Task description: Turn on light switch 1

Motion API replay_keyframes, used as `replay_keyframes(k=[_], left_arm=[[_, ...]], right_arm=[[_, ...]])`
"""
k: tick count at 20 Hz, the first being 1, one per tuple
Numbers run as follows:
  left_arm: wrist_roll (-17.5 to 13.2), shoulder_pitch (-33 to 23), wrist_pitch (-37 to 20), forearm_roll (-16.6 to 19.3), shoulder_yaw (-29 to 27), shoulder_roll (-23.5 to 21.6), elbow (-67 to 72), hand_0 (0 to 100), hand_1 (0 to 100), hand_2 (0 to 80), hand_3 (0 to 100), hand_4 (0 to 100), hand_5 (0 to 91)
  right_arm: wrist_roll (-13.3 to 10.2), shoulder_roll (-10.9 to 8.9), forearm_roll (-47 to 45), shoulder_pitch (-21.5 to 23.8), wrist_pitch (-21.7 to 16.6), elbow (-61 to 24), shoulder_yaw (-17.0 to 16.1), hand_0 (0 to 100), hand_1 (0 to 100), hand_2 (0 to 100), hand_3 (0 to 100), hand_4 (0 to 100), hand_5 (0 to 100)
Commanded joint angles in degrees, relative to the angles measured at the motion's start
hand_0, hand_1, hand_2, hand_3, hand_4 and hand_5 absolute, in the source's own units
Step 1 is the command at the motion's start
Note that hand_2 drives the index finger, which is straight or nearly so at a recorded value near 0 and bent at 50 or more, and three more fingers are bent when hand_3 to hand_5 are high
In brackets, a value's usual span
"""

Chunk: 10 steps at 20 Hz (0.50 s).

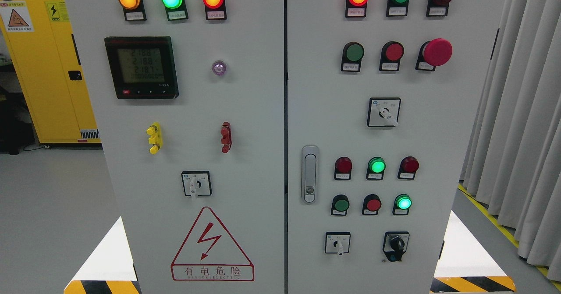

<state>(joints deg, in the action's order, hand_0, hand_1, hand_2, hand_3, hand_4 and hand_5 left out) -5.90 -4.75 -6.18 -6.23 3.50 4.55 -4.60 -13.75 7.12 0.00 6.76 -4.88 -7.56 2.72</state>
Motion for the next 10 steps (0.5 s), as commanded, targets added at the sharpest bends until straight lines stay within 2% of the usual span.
replay_keyframes(k=[1,5,10], left_arm=[[0.01,0.0,-0.15,-0.01,-0.95,-0.07,-0.06,32,13,0.0,0,0,0.0],[0.01,0.0,-0.06,0.08,-0.86,0.2,-0.06,26,12,0.0,0,0,0.0],[-0.16,0.0,0.11,0.17,0.37,0.11,0.03,21,15,0.0,0,0,0.0]], right_arm=[[-0.05,0.0,-1.67,0.0,0.04,0.0,0.0,0,50,4,0,0,0],[0.04,0.0,-1.67,0.0,0.04,0.0,0.0,0,50,4,0,0,0],[-0.05,0.0,-1.67,0.0,0.04,0.0,0.0,0,50,4,0,0,0]])
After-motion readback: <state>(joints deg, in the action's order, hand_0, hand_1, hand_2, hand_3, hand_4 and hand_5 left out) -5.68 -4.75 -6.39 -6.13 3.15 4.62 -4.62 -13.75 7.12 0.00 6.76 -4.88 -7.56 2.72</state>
